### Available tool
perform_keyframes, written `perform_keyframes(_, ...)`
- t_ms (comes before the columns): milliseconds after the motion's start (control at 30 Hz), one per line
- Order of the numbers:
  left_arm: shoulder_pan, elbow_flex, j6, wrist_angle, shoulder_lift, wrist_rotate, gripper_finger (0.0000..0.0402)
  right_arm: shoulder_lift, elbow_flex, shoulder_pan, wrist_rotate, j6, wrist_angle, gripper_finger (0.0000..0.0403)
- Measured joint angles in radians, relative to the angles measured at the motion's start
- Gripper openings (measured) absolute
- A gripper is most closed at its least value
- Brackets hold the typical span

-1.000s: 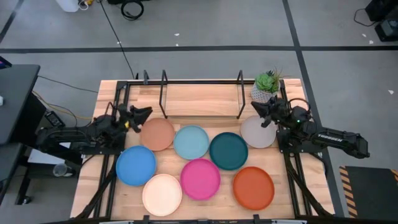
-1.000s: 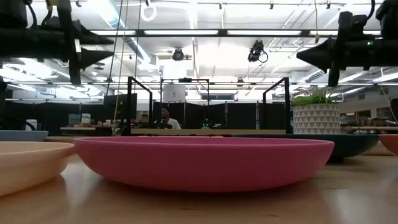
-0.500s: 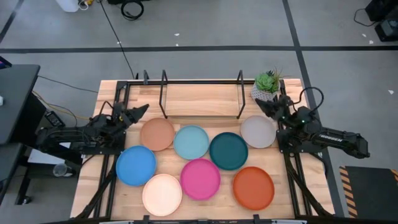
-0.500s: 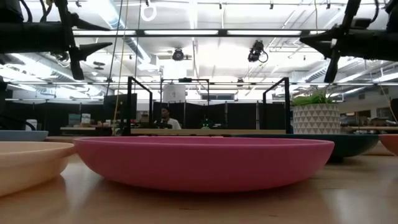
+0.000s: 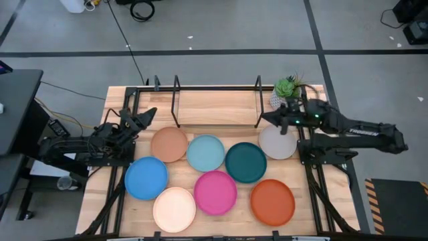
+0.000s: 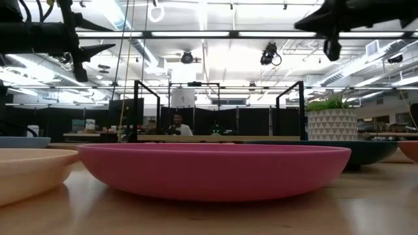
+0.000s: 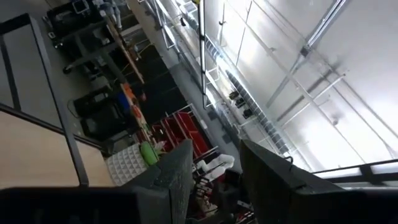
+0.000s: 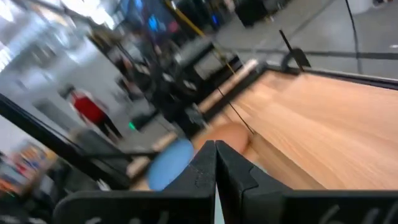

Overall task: Place and stack plates onto a shelf
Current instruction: Put the dark blue plate on the shelf

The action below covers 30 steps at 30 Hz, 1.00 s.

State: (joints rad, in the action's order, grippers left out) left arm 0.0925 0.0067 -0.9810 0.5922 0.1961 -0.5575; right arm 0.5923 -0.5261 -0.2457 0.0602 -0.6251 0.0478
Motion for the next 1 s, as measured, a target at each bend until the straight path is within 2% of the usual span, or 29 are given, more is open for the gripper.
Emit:
perform_keyframes(133, 0.0, 0.002, -0.002, 0.067, 0.0, 0.041, 0.0141, 0.12, -0.042, 0.014, -0.004, 0.042, 0.029, 0.0009)
perform_keyframes(200, 0.0, 0.027, 0.042, 0.104, 0.0, 0.107, 0.0141, 0.174, -0.05, 0.022, 0.03, 0.041, 0.035, 0.0009)
perform_keyframes(333, -0.002, 0.167, 0.141, 0.109, -0.001, 0.264, 0.0141, 0.277, -0.072, 0.054, 0.057, 0.02, 0.056, 0.0009)
perform_keyframes(400, -0.002, 0.248, 0.209, 0.049, 0.001, 0.303, 0.0141, 0.333, -0.095, 0.077, 0.05, 0.037, 0.102, 0.0009)
perform_keyframes(533, -0.002, 0.434, 0.311, -0.18, 0.016, 0.302, 0.0141, 0.452, -0.165, 0.118, 0.021, 0.109, 0.204, 0.0009)
perform_keyframes(700, -0.001, 0.613, 0.339, -0.459, 0.103, 0.298, 0.0141, 0.596, -0.267, 0.146, 0.027, 0.231, 0.325, 0.0011)
perform_keyframes(800, -0.001, 0.673, 0.339, -0.524, 0.167, 0.318, 0.0141, 0.662, -0.332, 0.154, 0.037, 0.292, 0.391, 0.0019)
perform_keyframes(1000, -0.001, 0.738, 0.34, -0.539, 0.286, 0.4, 0.0141, 0.741, -0.431, 0.153, 0.037, 0.365, 0.43, 0.0037)
